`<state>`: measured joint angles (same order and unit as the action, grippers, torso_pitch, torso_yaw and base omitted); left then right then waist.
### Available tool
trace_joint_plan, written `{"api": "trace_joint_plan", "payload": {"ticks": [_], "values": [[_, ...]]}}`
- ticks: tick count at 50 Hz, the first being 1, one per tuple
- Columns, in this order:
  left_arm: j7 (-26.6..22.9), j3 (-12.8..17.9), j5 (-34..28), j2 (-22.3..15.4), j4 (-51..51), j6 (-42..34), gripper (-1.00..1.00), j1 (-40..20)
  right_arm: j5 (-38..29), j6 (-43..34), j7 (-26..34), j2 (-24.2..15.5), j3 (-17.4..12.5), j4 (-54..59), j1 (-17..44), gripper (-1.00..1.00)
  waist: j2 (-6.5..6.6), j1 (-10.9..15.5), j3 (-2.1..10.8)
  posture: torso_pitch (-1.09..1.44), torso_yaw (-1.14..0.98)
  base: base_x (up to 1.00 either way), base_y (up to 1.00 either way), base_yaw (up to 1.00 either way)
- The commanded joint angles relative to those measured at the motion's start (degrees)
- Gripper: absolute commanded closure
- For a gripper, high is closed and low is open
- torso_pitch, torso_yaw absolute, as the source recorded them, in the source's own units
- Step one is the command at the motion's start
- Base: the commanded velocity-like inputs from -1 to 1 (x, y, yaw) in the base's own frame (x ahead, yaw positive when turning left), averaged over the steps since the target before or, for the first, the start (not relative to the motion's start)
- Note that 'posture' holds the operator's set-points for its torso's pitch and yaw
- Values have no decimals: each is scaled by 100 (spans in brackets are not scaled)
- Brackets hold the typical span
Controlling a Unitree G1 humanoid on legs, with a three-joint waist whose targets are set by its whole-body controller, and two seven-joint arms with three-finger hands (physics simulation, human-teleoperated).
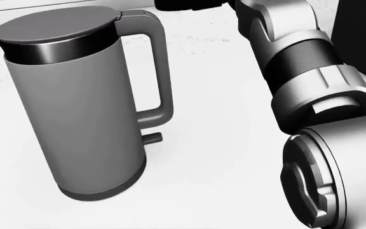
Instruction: Press the button to open the lid of the electric kettle.
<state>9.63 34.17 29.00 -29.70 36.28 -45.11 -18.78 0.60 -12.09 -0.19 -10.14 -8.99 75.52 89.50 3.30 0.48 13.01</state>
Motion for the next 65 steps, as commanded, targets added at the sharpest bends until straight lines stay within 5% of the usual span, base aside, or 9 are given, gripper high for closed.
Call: {"api": "trace_joint_plan", "payload": {"ticks": [1, 65], "values": [[-1, 41, -7, -95, 103, 147, -100, -122, -5, 167, -5, -58, -5, -242, 263, -100, 24, -1, 75, -33, 0, 0, 0, 0], [7, 129, 38, -151, 109, 140, -100, -77, -97, 336, -294, 141, 0, -202, 237, -100, 48, 1, 73, -33, 0, 0, 0, 0]]}}
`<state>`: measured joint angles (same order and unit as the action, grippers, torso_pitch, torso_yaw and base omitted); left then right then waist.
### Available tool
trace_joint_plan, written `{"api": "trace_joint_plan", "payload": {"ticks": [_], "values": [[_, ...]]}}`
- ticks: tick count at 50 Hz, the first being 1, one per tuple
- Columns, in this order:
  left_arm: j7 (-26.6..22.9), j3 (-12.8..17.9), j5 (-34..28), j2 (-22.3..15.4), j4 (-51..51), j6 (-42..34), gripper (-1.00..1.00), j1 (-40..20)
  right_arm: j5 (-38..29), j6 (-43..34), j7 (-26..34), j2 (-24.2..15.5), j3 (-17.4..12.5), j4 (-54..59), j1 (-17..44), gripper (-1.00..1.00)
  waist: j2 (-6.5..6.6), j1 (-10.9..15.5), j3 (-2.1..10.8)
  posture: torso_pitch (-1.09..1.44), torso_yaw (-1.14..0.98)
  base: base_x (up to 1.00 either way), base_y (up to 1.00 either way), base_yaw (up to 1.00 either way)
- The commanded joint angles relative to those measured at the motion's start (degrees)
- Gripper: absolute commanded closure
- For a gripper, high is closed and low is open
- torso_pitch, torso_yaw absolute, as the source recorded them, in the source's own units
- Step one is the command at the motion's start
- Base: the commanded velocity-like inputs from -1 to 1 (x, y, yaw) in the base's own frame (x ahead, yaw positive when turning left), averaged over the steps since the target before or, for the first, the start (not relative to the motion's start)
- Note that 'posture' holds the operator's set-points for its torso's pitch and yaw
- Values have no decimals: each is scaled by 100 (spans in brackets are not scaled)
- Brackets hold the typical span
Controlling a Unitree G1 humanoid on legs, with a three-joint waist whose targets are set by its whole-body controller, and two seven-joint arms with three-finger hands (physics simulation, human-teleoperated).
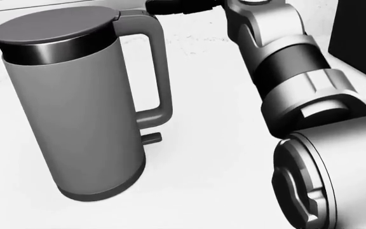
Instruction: Press the button to open the lid of the electric kettle.
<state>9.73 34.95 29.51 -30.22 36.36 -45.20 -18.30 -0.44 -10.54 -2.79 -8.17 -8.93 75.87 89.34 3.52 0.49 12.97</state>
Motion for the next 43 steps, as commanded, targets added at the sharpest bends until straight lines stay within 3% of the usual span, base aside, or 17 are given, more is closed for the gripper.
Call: {"api": "trace_joint_plan", "payload": {"ticks": [1, 43], "values": [[-4, 48, -15, -96, 102, 152, -100, -122, 14, 177, -35, -56, -10, -237, 257, -100, 25, 1, 76, -33, 0, 0, 0, 0], [0, 96, 23, -91, 163, 120, -100, -81, -333, 371, -53, 148, 136, -249, -2, -100, 42, -10, 91, -33, 0, 0, 0, 0]]}}
